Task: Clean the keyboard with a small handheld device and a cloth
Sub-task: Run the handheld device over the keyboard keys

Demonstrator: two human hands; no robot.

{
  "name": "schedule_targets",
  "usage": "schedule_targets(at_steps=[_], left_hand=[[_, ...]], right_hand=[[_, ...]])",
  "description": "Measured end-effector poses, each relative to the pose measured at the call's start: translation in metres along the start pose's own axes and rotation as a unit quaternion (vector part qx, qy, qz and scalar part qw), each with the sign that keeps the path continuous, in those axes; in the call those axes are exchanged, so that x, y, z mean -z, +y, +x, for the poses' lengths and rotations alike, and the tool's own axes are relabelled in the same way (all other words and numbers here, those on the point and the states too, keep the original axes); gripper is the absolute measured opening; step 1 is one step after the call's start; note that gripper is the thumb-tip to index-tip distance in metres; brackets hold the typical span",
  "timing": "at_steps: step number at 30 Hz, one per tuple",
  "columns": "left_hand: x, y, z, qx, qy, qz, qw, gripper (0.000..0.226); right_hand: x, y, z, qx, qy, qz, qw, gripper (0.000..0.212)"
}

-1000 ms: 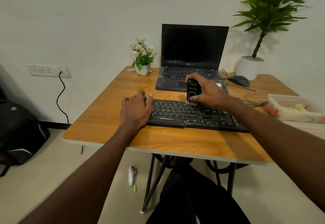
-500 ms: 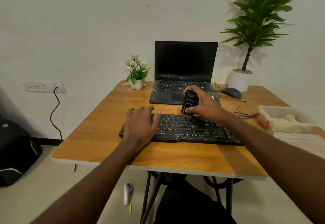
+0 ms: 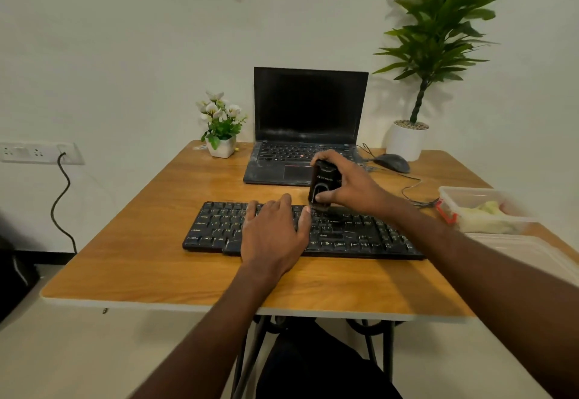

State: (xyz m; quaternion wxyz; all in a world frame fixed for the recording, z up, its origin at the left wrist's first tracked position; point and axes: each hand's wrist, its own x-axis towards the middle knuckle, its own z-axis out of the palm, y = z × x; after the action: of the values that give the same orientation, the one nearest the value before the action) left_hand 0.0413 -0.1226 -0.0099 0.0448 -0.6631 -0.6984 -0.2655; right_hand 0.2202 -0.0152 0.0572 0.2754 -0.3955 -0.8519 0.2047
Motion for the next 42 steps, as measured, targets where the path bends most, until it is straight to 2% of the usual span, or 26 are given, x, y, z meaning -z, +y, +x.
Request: schedule_targets(at_steps=[2, 6, 10, 16, 19, 21, 23, 31, 36, 40, 42], left_hand=[[0.0, -0.001, 0.001, -0.001, 0.005, -0.001, 1.0, 0.058], [-0.001, 0.001, 0.001, -0.002, 0.006, 0.006, 1.0, 0.059], [0.002, 0.003, -0.001, -0.003, 0.009, 0.003, 1.0, 0.059], [0.002, 0.0, -0.002, 0.0, 0.01, 0.002, 1.0, 0.057], [0.001, 0.001, -0.001, -0.003, 0.017, 0.0, 1.0, 0.057], [0.0, 0.001, -0.001, -0.001, 0.017, 0.001, 1.0, 0.057], [0.0, 0.002, -0.002, 0.0, 0.013, 0.004, 1.0, 0.057], [0.001, 0.0, -0.002, 0.001, 0.016, 0.003, 1.0, 0.056], [0.002, 0.001, -0.004, -0.003, 0.013, 0.0, 1.0, 0.057], [0.004, 0.002, -0.004, -0.002, 0.013, 0.009, 1.0, 0.056], [0.005, 0.004, -0.004, -0.003, 0.01, 0.011, 1.0, 0.056]], right_hand=[[0.0, 0.003, -0.005, 0.001, -0.005, -0.004, 1.0, 0.071], [0.004, 0.001, -0.001, -0.013, 0.017, -0.091, 0.996, 0.079], [0.003, 0.001, -0.01, 0.005, 0.001, -0.074, 0.997, 0.076], [0.029, 0.013, -0.013, -0.067, -0.014, -0.26, 0.963, 0.074], [0.022, 0.01, -0.014, -0.094, 0.036, -0.183, 0.978, 0.076], [0.012, 0.006, -0.014, -0.086, 0.063, -0.089, 0.99, 0.077], [0.005, 0.005, -0.015, -0.07, 0.08, -0.044, 0.993, 0.076], [0.042, 0.024, -0.045, -0.079, 0.041, -0.113, 0.99, 0.079], [0.049, 0.026, -0.045, -0.11, 0.071, -0.187, 0.974, 0.078], [0.018, 0.009, -0.034, -0.063, 0.09, -0.037, 0.993, 0.073], [0.006, 0.01, -0.032, -0.037, 0.086, -0.04, 0.995, 0.073]])
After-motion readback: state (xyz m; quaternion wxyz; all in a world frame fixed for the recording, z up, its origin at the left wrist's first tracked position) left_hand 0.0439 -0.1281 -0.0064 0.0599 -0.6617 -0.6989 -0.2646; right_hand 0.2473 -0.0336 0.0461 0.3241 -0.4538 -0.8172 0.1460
